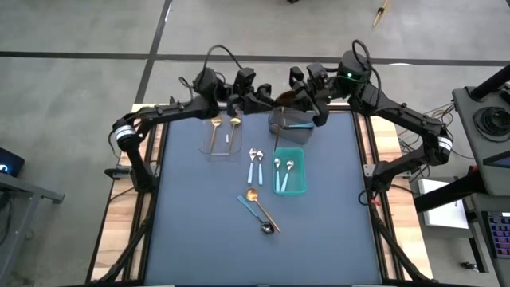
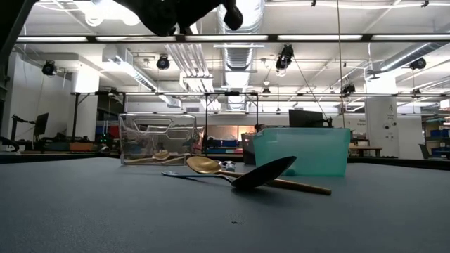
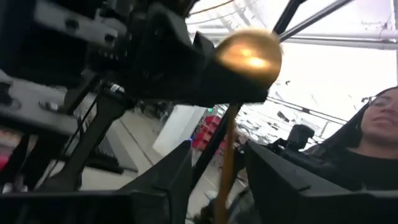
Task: Sort silverware by color (type)
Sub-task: Put the gold spoon into the transparent bin
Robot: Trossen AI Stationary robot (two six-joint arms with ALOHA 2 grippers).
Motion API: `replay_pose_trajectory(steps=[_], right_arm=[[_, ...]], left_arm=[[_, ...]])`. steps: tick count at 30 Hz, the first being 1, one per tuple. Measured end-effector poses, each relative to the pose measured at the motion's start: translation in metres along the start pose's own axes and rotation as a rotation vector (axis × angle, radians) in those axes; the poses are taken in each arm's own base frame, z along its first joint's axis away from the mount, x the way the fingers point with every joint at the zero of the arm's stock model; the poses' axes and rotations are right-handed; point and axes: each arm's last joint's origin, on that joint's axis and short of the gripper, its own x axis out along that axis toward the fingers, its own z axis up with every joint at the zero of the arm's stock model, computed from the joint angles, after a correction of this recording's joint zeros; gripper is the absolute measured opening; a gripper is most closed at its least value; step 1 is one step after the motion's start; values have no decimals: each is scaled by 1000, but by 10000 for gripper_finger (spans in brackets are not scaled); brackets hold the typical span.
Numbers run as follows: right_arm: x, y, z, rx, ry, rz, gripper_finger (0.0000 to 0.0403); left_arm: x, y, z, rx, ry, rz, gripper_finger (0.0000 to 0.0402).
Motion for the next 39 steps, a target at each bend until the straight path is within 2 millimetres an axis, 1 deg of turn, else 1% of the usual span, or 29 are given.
replay_pose_trajectory(steps=[2,4,9,11,14,18,20,22,25,28,35,39], right_arm=[[-2,-5,-5,47,31,-61,15],[-5,-10,-12,82,76,-132,15],[-13,-19,-29,151,204,-315,15],[-16,-22,-35,163,250,-391,15],[-17,-25,-41,162,288,-456,15],[-15,-31,-46,179,299,-468,15],[-13,-35,-49,213,302,-472,15],[-10,-40,-53,248,305,-478,15],[-4,-50,-60,288,303,-486,15],[5,-63,-66,342,262,-498,14],[27,-99,-82,426,116,-497,14],[35,-119,-96,513,83,-585,14]], left_arm=[[-9,0,10,-44,31,9,134],[-16,-5,19,-50,45,21,129],[-35,-27,40,8,51,84,103],[-43,-38,47,42,42,144,92],[-54,-57,52,106,31,308,76],[-65,-84,43,213,106,682,62],[-67,-98,36,280,165,873,58],[-65,-110,28,335,214,992,56],[-59,-122,20,377,234,998,55],[-56,-127,15,372,224,978,55],[-60,-117,3,245,199,1042,64],[-62,-118,-3,183,194,1070,73]])
